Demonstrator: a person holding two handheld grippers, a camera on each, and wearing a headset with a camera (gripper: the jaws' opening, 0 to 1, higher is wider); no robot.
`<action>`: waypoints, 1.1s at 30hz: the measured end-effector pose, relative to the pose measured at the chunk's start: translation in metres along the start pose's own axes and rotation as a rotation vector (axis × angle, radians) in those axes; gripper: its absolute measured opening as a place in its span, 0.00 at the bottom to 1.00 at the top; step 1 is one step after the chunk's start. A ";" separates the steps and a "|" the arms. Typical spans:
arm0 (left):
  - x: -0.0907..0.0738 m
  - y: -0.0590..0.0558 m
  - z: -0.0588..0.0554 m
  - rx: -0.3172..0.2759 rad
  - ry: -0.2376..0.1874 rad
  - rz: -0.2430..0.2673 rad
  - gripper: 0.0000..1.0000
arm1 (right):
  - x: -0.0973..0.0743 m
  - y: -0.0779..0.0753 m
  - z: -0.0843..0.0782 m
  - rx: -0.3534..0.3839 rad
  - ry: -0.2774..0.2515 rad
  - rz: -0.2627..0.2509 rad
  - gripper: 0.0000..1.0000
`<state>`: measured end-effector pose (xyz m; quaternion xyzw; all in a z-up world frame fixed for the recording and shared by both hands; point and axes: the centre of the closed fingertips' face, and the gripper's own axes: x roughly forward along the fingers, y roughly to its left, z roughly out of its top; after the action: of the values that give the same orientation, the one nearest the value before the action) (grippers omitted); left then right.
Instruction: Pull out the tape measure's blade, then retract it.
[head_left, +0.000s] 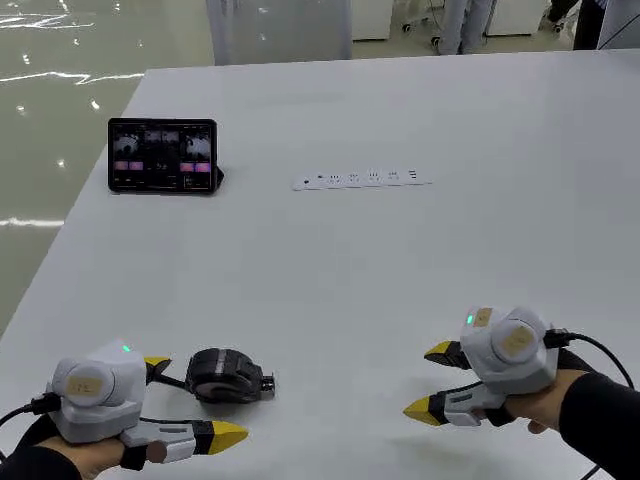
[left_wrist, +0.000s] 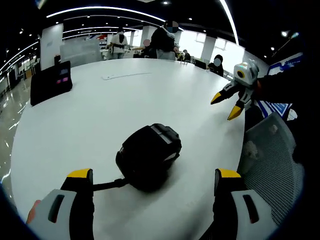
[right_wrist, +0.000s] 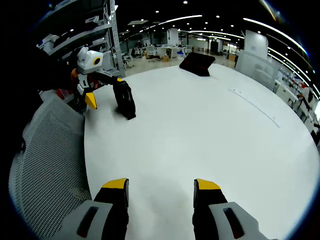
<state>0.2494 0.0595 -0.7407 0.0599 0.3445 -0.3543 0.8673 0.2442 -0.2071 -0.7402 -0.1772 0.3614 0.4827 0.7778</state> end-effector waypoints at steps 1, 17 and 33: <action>-0.002 0.001 -0.001 -0.001 0.002 -0.001 0.99 | -0.004 -0.004 -0.002 0.008 -0.008 -0.013 0.51; -0.030 0.019 -0.006 0.072 0.031 0.012 0.99 | -0.051 -0.027 -0.039 0.054 -0.016 -0.079 0.71; -0.043 0.028 -0.005 0.075 0.022 0.040 0.99 | -0.087 -0.041 -0.062 0.077 -0.047 -0.129 0.99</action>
<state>0.2429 0.1062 -0.7205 0.1032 0.3393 -0.3491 0.8674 0.2324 -0.3196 -0.7211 -0.1586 0.3494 0.4213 0.8218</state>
